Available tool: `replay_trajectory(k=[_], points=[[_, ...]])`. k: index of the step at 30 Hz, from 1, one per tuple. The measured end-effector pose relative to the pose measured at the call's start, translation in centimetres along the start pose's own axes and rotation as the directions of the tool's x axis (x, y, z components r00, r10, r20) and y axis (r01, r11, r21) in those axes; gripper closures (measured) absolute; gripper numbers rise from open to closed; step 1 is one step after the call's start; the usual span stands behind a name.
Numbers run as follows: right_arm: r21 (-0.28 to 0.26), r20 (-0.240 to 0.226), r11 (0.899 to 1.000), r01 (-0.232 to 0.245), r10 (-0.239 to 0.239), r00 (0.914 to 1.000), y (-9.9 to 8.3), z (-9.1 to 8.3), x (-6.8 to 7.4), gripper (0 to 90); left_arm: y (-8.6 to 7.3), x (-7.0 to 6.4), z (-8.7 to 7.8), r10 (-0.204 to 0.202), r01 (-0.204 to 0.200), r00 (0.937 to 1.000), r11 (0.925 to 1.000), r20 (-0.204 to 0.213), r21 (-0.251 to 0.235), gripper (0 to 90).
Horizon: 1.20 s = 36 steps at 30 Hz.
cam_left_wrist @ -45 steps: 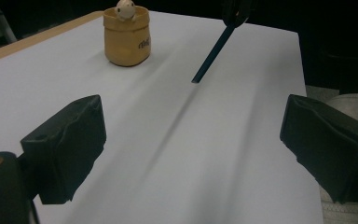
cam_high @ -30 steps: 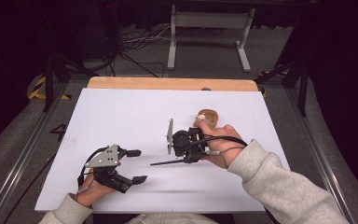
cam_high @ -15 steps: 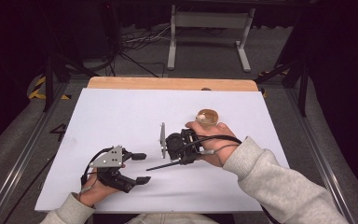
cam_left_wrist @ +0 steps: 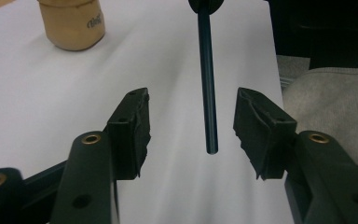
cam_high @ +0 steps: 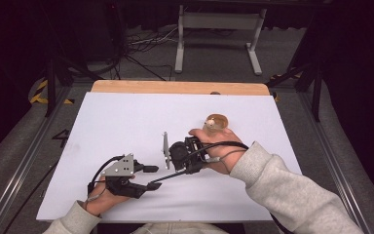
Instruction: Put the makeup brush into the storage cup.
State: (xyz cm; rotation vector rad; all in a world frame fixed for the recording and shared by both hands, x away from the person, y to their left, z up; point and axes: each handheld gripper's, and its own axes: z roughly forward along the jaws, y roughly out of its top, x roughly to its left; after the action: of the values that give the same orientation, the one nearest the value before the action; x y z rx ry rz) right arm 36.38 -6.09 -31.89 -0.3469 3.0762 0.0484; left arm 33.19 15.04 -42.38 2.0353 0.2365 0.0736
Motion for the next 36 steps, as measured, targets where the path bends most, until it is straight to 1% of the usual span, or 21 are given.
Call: replay_trajectory(k=[2, 3, 4, 8, 12, 19, 28, 33, 36], points=[[0.004, -0.003, 1.000, 0.006, -0.006, 1.0000, 0.1, 0.1, 0.0, 83.4, 0.1, 0.0, 0.2, 0.005, -0.006, 1.0000, 0.9999, 0.008, 0.015, 53.1], [0.004, -0.003, 1.000, 0.006, -0.006, 1.0000, 0.1, 0.1, 0.0, 83.4, 0.1, 0.0, 0.2, 0.005, -0.006, 1.0000, 0.9999, 0.008, 0.015, 57.5], [0.010, -0.003, 1.000, 0.009, -0.009, 1.0000, 0.2, 0.2, 0.0, 83.4, 0.1, -0.1, 0.2, 0.004, -0.004, 0.9999, 0.9998, 0.011, 0.020, 57.5], [0.016, -0.003, 1.000, 0.016, -0.016, 0.9999, 0.4, 0.3, 0.0, 83.4, 0.1, -0.1, 0.5, 0.001, -0.002, 0.9998, 0.9987, 0.018, 0.051, 65.0], [0.020, -0.004, 1.000, 0.014, -0.014, 0.9999, 0.6, 0.5, 0.0, 83.4, 0.1, -0.1, 0.7, 0.004, -0.005, 0.9999, 0.9976, 0.015, 0.070, 69.7], [0.038, -0.002, 0.999, 0.017, -0.016, 0.9999, 1.1, 0.8, 0.1, 83.4, 0.0, -0.2, 0.9, -0.003, 0.002, 0.9999, 0.9965, 0.011, 0.084, 74.3], [0.042, -0.001, 0.999, 0.025, -0.025, 0.9997, 1.4, 0.9, 0.0, 83.4, 0.0, -0.3, 1.2, 0.008, -0.009, 0.9999, 0.9927, 0.011, 0.120, 79.3], [0.041, -0.002, 0.999, 0.019, -0.019, 0.9998, 1.5, 1.0, 0.0, 83.3, 0.0, -0.5, 1.4, 0.021, -0.022, 0.9997, 0.9905, 0.010, 0.136, 83.3], [0.040, -0.004, 0.999, 0.015, -0.015, 0.9999, 1.5, 1.1, 0.0, 83.4, 0.0, -0.5, 1.5, 0.017, -0.019, 0.9998, 0.9907, 0.013, 0.135, 83.6]])
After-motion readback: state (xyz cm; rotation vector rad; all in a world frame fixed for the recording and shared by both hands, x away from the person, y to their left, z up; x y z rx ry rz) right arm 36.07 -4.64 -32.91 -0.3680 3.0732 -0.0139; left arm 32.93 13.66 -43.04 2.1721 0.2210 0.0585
